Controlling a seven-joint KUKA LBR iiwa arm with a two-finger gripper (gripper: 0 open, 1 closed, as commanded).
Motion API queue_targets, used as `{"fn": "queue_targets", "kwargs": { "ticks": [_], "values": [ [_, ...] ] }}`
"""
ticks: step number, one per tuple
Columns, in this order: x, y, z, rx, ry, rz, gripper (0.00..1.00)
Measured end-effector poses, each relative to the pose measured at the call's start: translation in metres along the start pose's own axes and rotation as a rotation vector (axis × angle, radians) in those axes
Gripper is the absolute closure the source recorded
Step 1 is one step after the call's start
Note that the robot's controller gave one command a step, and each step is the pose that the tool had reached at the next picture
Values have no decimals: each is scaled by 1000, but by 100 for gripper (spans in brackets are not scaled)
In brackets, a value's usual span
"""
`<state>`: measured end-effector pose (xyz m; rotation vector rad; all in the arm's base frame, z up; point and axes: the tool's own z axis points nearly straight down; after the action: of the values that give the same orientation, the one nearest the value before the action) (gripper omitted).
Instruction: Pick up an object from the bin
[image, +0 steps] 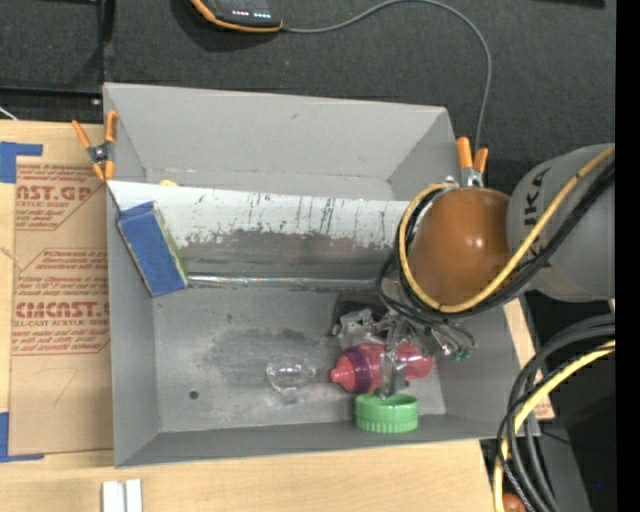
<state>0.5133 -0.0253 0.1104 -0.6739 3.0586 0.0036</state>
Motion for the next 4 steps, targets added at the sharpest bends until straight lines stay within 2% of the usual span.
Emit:
{"fn": "queue_targets", "kwargs": {
  "ticks": [4],
  "values": [
    [0, 0, 0, 0, 0, 0, 100]
  ]
}}
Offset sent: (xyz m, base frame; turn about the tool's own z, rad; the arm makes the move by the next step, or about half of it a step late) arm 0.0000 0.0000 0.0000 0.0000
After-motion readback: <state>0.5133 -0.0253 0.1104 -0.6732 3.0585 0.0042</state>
